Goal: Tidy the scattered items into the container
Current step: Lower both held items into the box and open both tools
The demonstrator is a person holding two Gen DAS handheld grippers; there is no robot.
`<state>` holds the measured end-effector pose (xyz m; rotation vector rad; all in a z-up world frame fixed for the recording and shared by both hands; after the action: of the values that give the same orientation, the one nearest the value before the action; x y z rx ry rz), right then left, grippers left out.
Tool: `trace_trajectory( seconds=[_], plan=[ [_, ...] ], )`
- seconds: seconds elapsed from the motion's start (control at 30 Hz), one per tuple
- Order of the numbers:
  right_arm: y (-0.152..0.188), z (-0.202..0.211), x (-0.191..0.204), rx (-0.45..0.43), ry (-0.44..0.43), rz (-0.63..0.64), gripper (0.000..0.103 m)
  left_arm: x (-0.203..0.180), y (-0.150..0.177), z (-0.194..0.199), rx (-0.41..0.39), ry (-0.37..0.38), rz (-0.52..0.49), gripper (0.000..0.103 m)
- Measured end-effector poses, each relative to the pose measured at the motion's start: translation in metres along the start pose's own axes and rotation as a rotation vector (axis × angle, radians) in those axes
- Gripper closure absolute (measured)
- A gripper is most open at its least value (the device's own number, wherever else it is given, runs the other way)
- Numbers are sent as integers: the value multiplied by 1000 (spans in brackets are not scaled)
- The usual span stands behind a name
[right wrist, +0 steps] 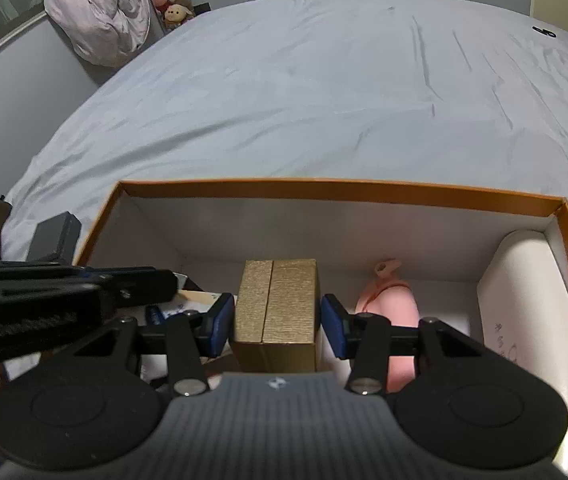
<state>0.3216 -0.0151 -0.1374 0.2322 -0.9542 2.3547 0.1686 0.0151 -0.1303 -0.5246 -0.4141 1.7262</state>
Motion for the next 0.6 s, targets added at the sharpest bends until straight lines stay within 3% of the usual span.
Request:
trace_trajectory(
  seconds=[0.6],
  plan=[
    [-4,-20,12,11,-23,-39,53,8,-9,1,-26,15,103,89]
  ],
)
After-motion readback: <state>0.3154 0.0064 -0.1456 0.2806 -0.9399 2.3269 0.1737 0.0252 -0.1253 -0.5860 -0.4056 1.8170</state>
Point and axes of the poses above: each gripper's, at about its wrist camera, not at the fingertips, and z roughly against the way its jaws point, x to its left, y to its underside, the point moved 10 cm from there along -z, roughly the way its jaws point, and after that the axes turned 13 degrees about -y, right-handed, at the moved point
